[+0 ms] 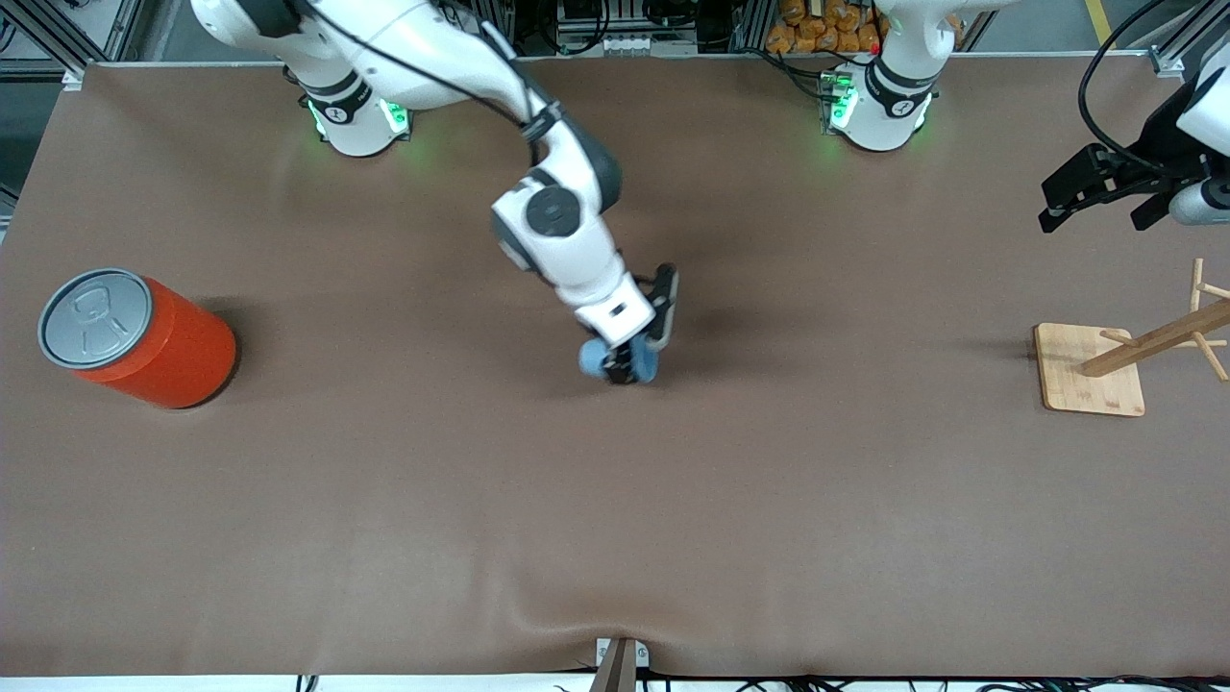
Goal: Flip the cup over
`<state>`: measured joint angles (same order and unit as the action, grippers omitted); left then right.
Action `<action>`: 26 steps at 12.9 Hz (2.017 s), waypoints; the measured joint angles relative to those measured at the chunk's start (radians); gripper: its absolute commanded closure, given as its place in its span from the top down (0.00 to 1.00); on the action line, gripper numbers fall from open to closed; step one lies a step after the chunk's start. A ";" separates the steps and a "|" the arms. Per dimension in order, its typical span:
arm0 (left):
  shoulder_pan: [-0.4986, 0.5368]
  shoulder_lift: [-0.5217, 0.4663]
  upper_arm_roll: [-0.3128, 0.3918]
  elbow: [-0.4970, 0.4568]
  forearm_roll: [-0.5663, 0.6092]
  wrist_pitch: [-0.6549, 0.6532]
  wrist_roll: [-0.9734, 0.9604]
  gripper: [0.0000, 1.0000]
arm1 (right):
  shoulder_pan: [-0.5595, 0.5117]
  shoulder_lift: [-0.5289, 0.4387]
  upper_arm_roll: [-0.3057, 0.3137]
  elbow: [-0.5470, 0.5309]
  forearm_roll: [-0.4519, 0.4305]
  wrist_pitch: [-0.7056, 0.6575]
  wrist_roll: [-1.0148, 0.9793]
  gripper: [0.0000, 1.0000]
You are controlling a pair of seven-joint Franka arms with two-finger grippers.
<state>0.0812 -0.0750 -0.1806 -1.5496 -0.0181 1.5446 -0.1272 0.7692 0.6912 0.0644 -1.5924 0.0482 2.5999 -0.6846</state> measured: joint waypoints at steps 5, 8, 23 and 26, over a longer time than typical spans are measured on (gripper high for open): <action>0.000 -0.011 -0.022 0.014 0.000 0.002 0.000 1.00 | 0.024 0.134 -0.021 0.065 -0.033 0.027 -0.011 1.00; 0.000 -0.011 -0.022 0.013 0.000 0.003 0.000 1.00 | 0.024 0.145 -0.023 0.109 -0.035 0.026 -0.013 1.00; -0.001 0.010 -0.092 -0.060 -0.001 0.016 -0.042 1.00 | -0.506 -0.271 -0.087 0.168 -0.009 -0.823 0.169 1.00; -0.004 0.120 -0.215 -0.117 -0.051 0.162 -0.107 1.00 | -0.677 -0.329 -0.091 0.160 -0.008 -0.881 0.233 1.00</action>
<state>0.0776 0.0450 -0.3953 -1.6663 -0.0695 1.7064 -0.2344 0.0921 0.3627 -0.0269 -1.4321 0.0397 1.7186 -0.4518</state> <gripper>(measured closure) 0.000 0.000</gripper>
